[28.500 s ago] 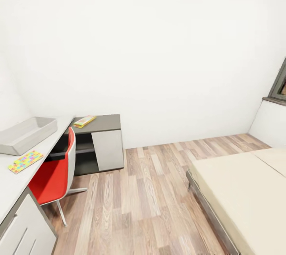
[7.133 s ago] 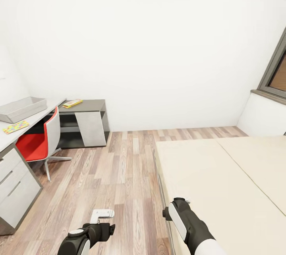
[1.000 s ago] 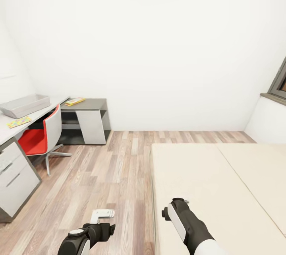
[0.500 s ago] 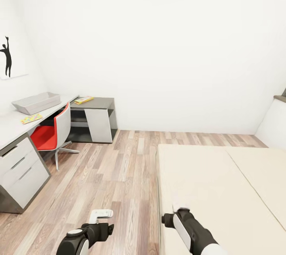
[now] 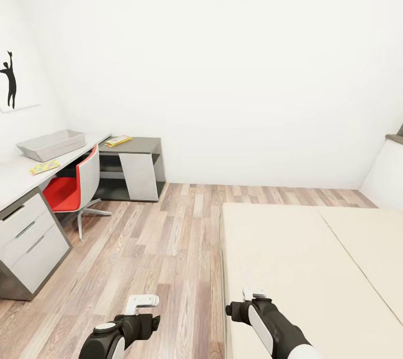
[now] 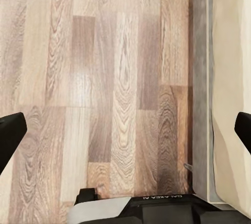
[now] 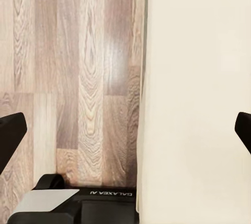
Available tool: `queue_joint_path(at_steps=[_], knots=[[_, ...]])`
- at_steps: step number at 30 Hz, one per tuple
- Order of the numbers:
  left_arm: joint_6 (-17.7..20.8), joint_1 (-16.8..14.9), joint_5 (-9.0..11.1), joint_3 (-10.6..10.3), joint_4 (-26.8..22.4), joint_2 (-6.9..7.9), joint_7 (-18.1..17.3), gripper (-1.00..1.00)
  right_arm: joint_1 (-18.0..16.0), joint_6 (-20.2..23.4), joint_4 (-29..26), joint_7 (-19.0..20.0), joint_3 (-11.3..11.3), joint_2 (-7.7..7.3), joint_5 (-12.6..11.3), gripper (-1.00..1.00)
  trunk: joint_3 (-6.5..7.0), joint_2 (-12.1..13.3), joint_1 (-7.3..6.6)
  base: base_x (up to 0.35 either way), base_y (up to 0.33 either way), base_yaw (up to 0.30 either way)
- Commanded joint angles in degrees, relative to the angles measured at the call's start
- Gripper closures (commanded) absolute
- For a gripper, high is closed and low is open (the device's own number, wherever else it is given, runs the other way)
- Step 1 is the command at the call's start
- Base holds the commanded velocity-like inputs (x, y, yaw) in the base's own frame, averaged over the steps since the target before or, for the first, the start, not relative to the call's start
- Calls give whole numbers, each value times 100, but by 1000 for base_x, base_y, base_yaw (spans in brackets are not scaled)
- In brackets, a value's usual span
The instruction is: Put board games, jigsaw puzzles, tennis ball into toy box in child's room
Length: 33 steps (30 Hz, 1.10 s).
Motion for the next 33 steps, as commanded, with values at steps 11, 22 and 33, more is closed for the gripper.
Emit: queue_joint_path(at_steps=[11, 22, 33], knots=[[32, -5, 3, -10, -7, -18, 12, -100, -4, 21, -8, -56, 40, 42, -61, -100, -13, -13, 4, 0, -120, 0], [36, -5, 3, -10, -7, -18, 6, -100, 3, 17, -5, -45, 13, -19, -102, -100, -13, -13, 4, 0, -29, 0], [14, -5, -2, -69, 44, -21, 18, -100, 74, -57, 51, -40, -21, -115, -167, -100, -13, -13, 4, 0, 0, 0]])
